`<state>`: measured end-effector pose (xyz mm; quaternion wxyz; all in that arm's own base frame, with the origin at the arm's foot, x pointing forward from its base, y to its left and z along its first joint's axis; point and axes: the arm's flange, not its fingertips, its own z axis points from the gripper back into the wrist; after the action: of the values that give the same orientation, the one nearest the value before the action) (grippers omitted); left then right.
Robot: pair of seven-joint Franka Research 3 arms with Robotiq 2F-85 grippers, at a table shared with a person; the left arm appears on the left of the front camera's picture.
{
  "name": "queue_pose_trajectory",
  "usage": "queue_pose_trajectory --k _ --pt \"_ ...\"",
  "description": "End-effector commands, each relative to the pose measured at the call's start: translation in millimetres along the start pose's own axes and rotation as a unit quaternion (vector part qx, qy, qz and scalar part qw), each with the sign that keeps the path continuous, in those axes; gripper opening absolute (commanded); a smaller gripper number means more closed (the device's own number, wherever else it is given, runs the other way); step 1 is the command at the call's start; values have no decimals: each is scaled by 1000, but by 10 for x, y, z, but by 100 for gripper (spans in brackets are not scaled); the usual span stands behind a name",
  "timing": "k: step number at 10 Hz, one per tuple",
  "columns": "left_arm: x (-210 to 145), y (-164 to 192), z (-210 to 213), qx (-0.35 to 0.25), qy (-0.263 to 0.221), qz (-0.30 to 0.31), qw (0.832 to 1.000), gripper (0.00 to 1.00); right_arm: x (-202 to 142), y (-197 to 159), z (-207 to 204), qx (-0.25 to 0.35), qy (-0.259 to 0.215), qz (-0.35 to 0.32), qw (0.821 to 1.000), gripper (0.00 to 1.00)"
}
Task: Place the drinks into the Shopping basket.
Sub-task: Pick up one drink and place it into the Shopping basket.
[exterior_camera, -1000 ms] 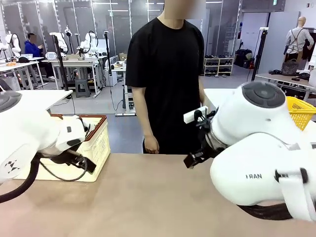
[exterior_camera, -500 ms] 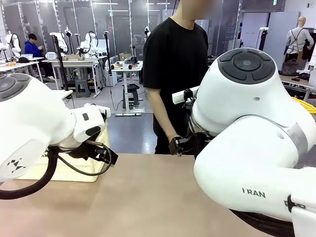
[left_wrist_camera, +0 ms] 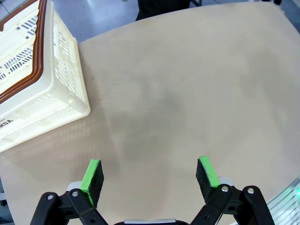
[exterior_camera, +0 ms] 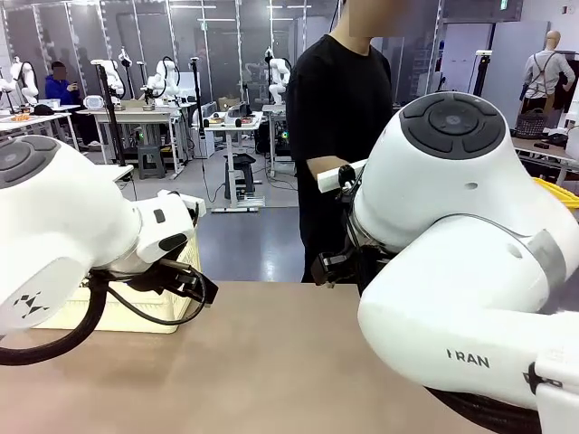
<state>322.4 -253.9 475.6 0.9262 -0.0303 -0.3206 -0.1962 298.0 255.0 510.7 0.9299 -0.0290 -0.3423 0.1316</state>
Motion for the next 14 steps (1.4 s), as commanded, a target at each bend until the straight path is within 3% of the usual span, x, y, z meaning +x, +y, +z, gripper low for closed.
queue_pose_trajectory --k 1,2,6,10,14 --pt "-1 -14 6 -3 0 2 1000 100 -1 3 0 0 0 0 1000 100" --pt "0 0 0 0 0 0 1000 100 7 -51 -126 22 13 53 998 100" --pt "-354 667 -274 66 26 35 997 100 -164 -612 -591 10 68 20 997 100" --pt "-873 1231 -707 58 123 89 987 100 -390 -1165 -1058 23 148 -79 986 100" --pt "-1122 1694 -833 58 81 106 989 100 -590 -1425 -1320 35 161 -109 980 100"
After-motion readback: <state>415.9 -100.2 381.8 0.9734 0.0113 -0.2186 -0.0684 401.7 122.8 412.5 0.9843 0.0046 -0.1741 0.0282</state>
